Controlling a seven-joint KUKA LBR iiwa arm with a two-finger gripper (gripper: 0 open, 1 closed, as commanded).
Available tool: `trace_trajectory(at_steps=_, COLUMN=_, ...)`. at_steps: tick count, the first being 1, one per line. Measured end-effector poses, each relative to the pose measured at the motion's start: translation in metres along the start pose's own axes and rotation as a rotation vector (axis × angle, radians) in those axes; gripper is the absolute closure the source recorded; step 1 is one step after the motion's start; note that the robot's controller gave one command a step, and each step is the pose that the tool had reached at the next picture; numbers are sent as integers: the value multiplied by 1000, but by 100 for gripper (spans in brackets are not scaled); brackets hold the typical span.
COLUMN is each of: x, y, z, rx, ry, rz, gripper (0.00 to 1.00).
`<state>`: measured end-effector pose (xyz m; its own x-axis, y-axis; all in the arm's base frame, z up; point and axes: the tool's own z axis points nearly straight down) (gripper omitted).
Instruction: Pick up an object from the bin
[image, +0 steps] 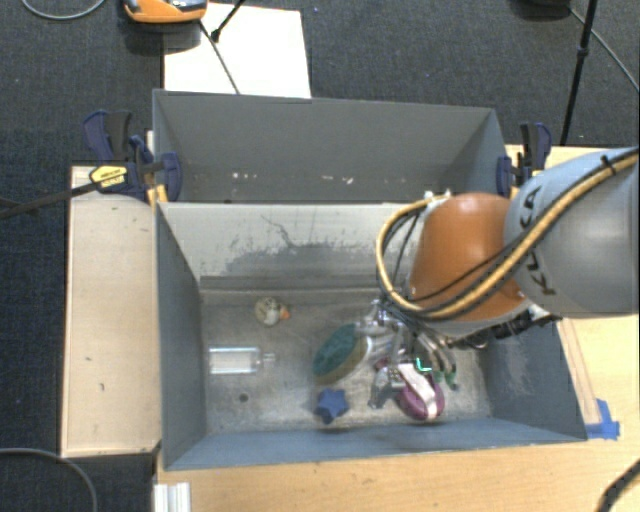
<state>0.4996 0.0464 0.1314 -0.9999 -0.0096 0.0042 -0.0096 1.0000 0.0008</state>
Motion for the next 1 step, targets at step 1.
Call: trace_trajectory(at_steps=1, x=5, y=22, z=35, rx=-5, ry=-23, rz=368, gripper=0)
